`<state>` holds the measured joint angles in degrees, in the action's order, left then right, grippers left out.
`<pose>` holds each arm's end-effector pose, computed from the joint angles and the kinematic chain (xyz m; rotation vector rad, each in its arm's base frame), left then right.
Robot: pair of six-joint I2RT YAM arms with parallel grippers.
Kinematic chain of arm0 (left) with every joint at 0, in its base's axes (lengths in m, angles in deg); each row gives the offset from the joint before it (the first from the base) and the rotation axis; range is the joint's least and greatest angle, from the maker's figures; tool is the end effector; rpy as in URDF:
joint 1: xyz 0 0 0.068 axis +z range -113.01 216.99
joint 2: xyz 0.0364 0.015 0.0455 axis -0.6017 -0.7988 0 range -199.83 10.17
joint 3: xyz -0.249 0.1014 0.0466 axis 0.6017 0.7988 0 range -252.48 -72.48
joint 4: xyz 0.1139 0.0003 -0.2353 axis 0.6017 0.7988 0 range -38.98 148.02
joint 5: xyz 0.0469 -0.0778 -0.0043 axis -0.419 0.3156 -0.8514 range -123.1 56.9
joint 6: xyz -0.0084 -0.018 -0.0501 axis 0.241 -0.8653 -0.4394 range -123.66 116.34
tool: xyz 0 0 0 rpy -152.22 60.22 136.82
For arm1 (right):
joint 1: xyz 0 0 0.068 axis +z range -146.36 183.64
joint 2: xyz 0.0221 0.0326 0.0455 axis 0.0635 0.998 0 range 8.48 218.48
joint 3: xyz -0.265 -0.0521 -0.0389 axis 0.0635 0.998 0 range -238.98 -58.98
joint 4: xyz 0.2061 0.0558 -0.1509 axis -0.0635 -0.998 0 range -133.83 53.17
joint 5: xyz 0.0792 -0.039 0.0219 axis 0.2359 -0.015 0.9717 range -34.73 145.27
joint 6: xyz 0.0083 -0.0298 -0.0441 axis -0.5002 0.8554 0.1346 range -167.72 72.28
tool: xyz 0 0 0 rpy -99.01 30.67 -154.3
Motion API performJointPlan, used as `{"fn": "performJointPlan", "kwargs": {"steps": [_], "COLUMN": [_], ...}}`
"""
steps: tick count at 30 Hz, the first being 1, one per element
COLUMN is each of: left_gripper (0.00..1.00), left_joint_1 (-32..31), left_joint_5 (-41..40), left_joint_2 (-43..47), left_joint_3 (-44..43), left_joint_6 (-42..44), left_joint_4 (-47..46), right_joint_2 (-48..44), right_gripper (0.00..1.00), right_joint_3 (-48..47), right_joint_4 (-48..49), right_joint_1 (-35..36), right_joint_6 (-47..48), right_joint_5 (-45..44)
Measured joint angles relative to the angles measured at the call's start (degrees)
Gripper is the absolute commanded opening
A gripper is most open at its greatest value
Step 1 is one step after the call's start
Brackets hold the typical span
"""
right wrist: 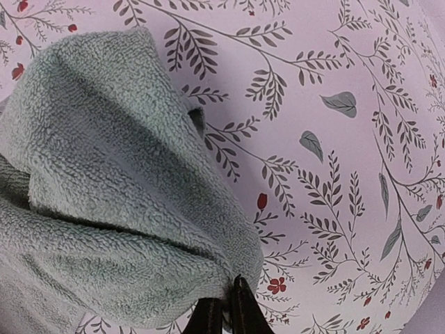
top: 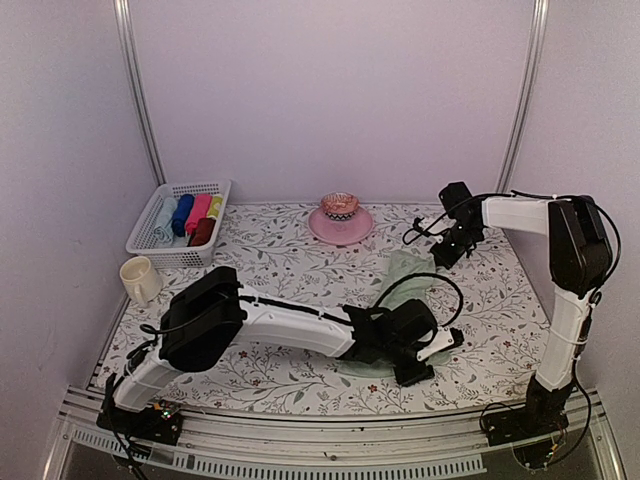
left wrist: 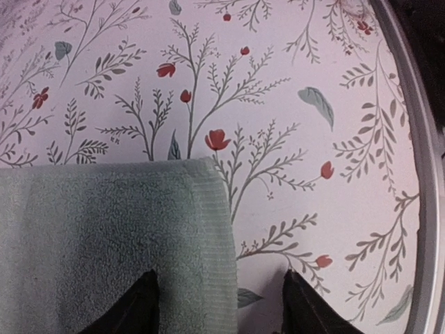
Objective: Roll the towels
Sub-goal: Pass from the right arm to the left
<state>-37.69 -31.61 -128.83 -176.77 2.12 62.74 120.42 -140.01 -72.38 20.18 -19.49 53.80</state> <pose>0.1391 -0.5118 0.1172 1.6025 1.8742 -0.5838 0.3871 0.1141 0.1836 -1.0342 2.5308 -0.0928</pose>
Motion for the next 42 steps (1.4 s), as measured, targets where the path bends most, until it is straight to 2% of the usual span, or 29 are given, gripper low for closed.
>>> {"fn": "performJointPlan", "kwargs": {"steps": [3, 8, 11, 16, 18, 20, 27, 32, 42], "left_gripper": [0.26, 0.00, 0.00, 0.00, 0.00, 0.00, 0.00, 0.00, 0.01], "left_joint_1": [0.0, 0.0, 0.5, 0.7, 0.7, 0.8, 3.6, 7.1, 15.3], "left_joint_5": [-0.2, -2.2, -4.3, -8.8, -11.2, -14.4, -23.8, -26.6, -28.4], "left_joint_2": [0.0, 1.3, 4.8, 13.1, 16.5, 20.6, 37.5, 47.2, 58.1], "left_joint_3": [0.1, 3.1, 9.1, 21.6, 26.1, 31.3, 46.4, 55.1, 65.2], "left_joint_6": [-0.7, -2.2, -4.0, -7.3, -8.6, -10.2, -16.4, -20.2, -27.2], "left_joint_4": [0.1, -1.8, -4.1, -5.5, -5.8, -6.1, -7.1, -7.9, -8.1], "right_joint_2": [0.0, 0.0, 0.0, 0.0, -0.1, -0.5, -3.7, -4.7, -3.2], "right_gripper": [0.12, 0.15, 0.20, 0.52, 0.59, 0.62, 0.67, 0.69, 0.64], "right_joint_3": [0.0, 0.0, 0.0, 0.0, 0.0, 0.1, 0.1, 0.2, 0.6], "right_joint_4": [0.0, 0.1, 0.0, 0.0, 0.0, -0.1, -0.7, -0.7, 2.0], "right_joint_1": [0.0, -0.1, -0.1, -0.1, -0.1, -0.1, 0.0, 1.9, 6.6], "right_joint_6": [0.0, -0.2, -0.2, -0.5, -0.1, 0.2, 3.0, 5.7, 5.0], "right_joint_5": [0.2, 0.5, 0.8, 1.8, 2.6, 3.9, 10.6, 13.1, 10.1]}}
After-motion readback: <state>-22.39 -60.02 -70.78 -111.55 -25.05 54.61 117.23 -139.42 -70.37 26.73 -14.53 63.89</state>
